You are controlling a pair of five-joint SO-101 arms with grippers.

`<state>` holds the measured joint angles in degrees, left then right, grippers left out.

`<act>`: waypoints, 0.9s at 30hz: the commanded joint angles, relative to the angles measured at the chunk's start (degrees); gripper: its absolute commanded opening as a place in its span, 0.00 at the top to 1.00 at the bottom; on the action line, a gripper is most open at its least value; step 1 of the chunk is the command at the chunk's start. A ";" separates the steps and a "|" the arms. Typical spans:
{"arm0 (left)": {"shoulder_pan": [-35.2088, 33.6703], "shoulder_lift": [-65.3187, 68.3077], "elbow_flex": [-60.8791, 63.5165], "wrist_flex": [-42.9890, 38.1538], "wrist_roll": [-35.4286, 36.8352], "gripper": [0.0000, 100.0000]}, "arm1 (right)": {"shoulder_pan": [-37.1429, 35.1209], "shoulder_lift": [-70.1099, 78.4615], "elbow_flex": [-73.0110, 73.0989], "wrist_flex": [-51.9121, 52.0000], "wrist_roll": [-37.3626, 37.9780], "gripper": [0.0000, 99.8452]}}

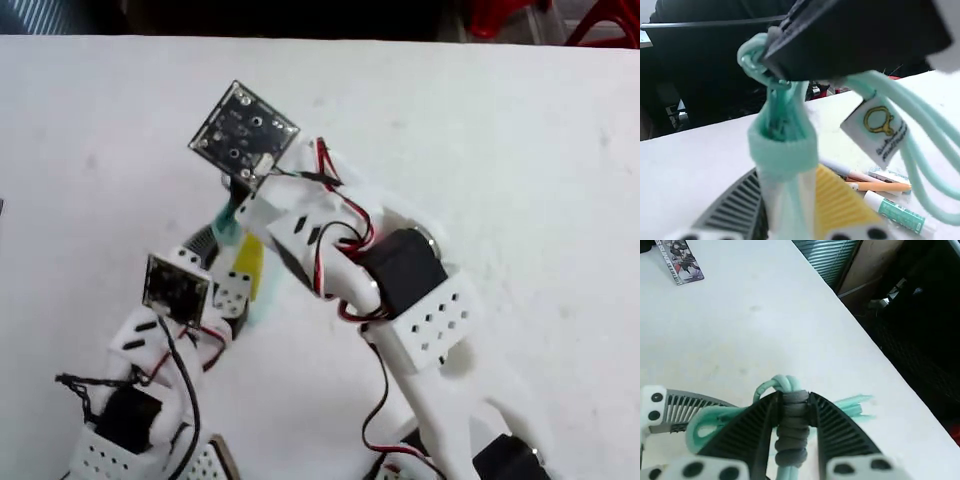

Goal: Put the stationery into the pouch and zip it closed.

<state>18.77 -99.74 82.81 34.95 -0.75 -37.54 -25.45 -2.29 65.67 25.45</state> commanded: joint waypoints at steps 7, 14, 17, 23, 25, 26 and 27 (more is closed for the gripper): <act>1.36 -2.86 1.23 -1.67 -0.70 0.98 | 8.40 0.13 -1.05 -4.18 -0.70 0.98; 1.36 -2.86 1.32 -1.67 -0.70 0.98 | 12.00 0.22 -1.14 -7.16 -0.70 0.98; 1.36 -2.86 1.32 -1.58 -0.70 0.98 | 12.62 0.31 -1.05 -8.40 -0.53 0.98; 1.36 -3.03 0.88 -0.09 -0.62 0.98 | 14.90 5.41 -1.49 -11.30 -0.44 0.98; 1.36 -3.03 0.88 -0.09 -0.62 0.98 | 15.69 7.08 -1.49 -12.18 -0.62 0.98; 1.36 -3.12 0.88 -0.09 -0.62 0.98 | 16.04 7.78 -1.49 -12.53 -0.62 0.98; 1.36 -3.12 0.88 -0.09 -0.62 0.98 | 16.40 8.31 -1.49 -13.05 -0.62 0.98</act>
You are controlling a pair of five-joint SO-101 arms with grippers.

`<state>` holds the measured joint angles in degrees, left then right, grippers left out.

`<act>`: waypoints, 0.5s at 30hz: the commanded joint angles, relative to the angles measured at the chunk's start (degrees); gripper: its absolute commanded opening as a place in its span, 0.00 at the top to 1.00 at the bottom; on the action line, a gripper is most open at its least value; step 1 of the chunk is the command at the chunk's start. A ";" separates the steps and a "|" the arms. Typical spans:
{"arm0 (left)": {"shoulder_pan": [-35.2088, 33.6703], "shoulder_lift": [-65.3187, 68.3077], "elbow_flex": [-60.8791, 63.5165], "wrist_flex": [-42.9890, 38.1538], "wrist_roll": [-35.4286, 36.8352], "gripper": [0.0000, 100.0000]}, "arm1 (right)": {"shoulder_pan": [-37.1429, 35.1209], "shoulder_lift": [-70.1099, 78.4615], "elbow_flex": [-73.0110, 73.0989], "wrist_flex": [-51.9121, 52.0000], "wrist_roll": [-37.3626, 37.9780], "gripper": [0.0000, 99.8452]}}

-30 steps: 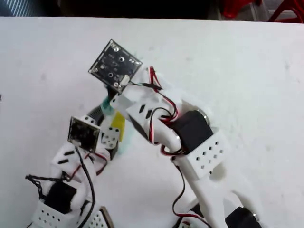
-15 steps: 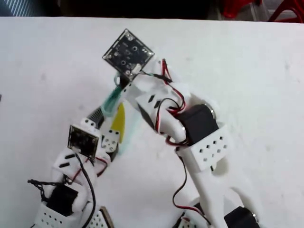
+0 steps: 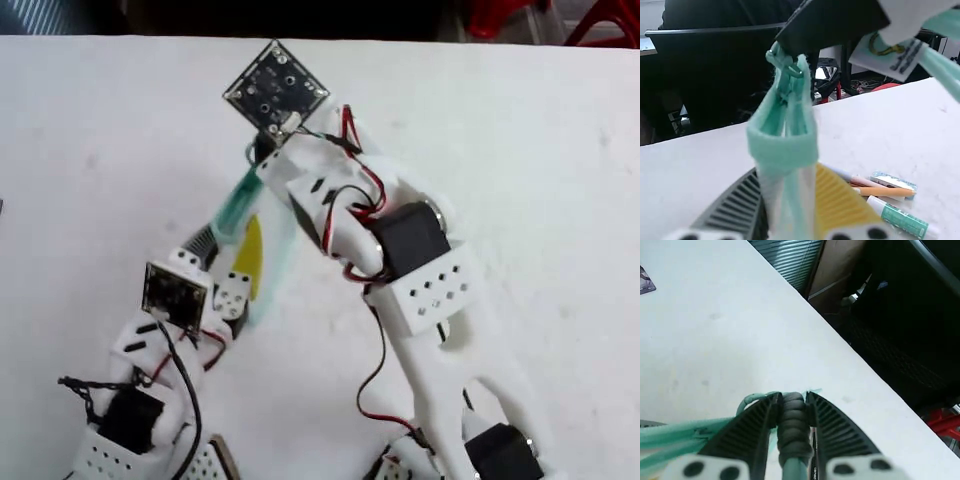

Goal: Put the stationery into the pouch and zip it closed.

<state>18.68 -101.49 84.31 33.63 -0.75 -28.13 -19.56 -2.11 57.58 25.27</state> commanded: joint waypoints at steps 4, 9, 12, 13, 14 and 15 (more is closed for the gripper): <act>1.45 -1.36 -0.62 1.23 -0.62 0.98 | 8.31 3.82 -1.67 -7.60 -0.53 0.98; 1.45 -1.36 -0.62 1.05 -0.62 0.98 | 10.42 3.91 -1.67 -10.15 -0.53 0.98; 1.45 -1.36 -0.62 0.97 -0.62 0.98 | 11.30 3.91 -1.67 -10.42 -0.53 0.98; 1.45 -1.36 -0.53 0.97 -0.62 0.98 | 11.38 3.91 -1.67 -10.42 -0.53 0.98; 1.45 -1.36 -0.53 0.97 -0.62 0.98 | 11.65 3.91 -1.67 -10.42 -0.53 0.98; 1.45 -1.36 -0.53 0.97 -0.62 0.98 | 11.74 3.91 -1.67 -10.42 -0.53 0.98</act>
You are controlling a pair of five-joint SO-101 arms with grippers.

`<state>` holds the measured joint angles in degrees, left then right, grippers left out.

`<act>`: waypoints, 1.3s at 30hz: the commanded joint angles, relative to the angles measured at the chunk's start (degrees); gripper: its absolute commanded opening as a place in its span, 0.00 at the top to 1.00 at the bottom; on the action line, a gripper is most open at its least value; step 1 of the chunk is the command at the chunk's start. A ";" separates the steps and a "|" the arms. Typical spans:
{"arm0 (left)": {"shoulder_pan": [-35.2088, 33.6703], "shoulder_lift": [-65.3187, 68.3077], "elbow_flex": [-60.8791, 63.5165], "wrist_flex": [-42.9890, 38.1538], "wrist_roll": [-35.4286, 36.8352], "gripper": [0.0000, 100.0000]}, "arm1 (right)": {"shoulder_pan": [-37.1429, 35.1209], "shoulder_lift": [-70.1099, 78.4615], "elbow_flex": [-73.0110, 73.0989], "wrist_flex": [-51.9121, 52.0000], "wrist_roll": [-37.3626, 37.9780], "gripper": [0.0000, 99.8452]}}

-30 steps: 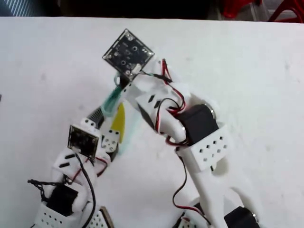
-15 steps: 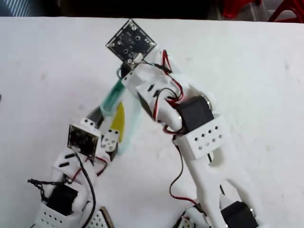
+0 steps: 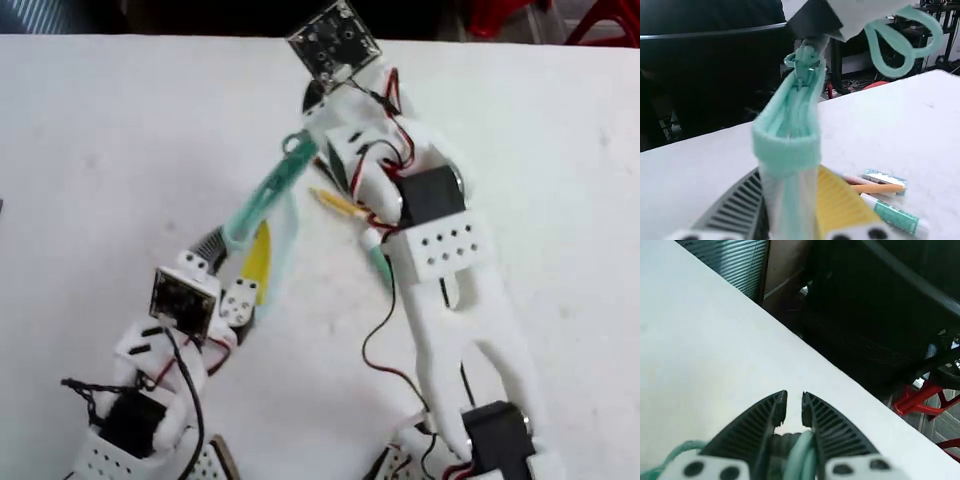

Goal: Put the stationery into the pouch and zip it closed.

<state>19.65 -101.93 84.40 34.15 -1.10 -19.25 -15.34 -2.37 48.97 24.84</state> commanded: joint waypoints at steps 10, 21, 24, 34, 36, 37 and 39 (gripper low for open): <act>0.48 -0.92 -0.44 0.70 -0.26 0.98 | 3.38 -0.31 -1.32 -1.80 -0.09 0.98; 0.48 -0.92 -0.62 0.70 -0.26 0.98 | 3.82 0.40 -1.41 -6.29 -0.09 0.98; 0.48 -0.92 -0.62 0.70 -0.26 0.98 | 4.88 2.68 -1.41 -7.78 -0.09 0.98; 0.48 -0.92 -0.62 0.70 -0.26 0.98 | 7.78 6.99 -1.41 -11.21 -2.02 0.98; 0.48 -0.92 -0.62 0.70 -0.35 0.98 | 7.60 6.99 -1.41 -11.12 -2.90 0.98; 0.48 -0.92 -0.62 0.62 -0.35 0.98 | 7.52 6.99 -1.41 -10.95 -2.99 0.98; 0.48 -0.92 -0.62 0.62 -0.44 0.98 | 6.64 6.99 -1.41 -10.77 -2.99 0.98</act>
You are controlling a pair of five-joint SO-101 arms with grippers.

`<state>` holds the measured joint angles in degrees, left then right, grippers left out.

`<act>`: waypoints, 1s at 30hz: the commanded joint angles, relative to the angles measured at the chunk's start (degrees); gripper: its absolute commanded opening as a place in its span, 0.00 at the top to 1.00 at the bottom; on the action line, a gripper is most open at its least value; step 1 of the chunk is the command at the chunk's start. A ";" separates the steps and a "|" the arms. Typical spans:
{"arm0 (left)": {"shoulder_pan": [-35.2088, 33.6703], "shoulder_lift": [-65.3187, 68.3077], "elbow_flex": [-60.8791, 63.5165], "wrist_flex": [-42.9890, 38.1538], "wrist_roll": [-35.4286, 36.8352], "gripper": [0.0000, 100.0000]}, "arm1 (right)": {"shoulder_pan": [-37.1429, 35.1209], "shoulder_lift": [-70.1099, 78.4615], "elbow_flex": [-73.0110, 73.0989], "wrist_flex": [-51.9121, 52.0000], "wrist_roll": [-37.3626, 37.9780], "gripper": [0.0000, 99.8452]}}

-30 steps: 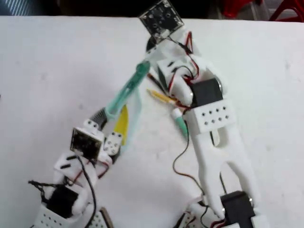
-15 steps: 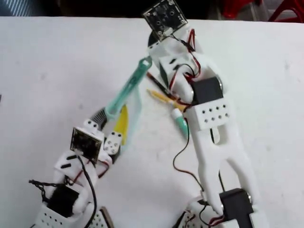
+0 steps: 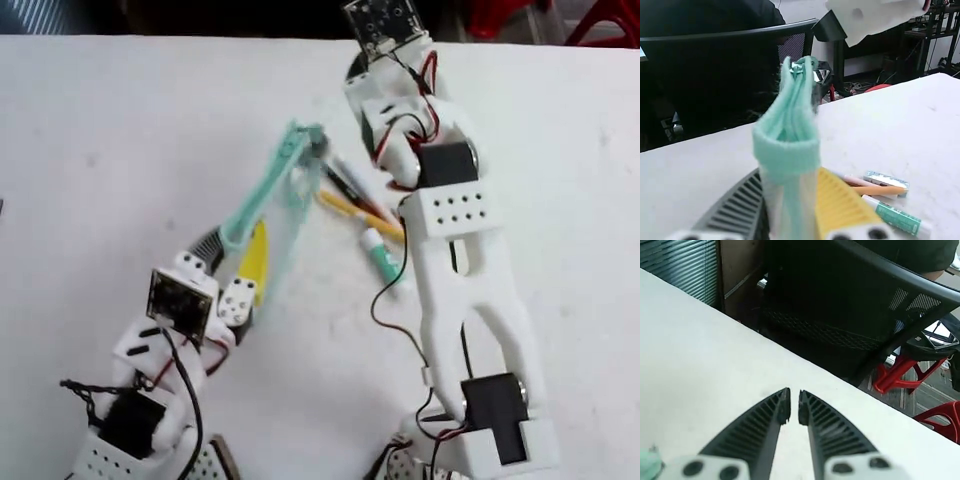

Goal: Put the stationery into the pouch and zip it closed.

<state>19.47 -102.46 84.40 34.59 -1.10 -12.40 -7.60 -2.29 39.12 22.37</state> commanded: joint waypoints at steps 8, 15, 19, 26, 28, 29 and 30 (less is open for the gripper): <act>0.66 -0.40 -0.62 0.18 -0.53 0.98 | -0.92 -1.89 -1.49 2.07 -0.53 0.98; 0.40 -0.40 0.18 0.62 2.90 0.81 | -1.45 -11.30 -1.49 17.27 -0.53 0.98; -2.33 -0.40 -0.26 0.44 5.89 0.80 | -1.10 -14.29 -1.41 24.92 -0.62 0.90; -3.74 -0.40 -0.09 0.26 5.89 0.80 | -0.92 -14.29 -1.05 37.14 -0.62 0.90; -3.56 -0.40 0.00 0.26 5.89 0.81 | -0.92 -14.29 -1.05 39.87 -0.62 0.90; -3.56 -0.40 0.00 0.26 5.89 0.83 | -0.92 -14.20 -0.97 40.75 -0.62 0.90; -3.56 -0.40 0.00 0.26 5.89 0.86 | -0.84 -14.20 -0.35 41.01 -0.62 0.90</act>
<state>15.96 -102.99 84.84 34.59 4.18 -13.36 -19.82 -2.37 78.42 22.20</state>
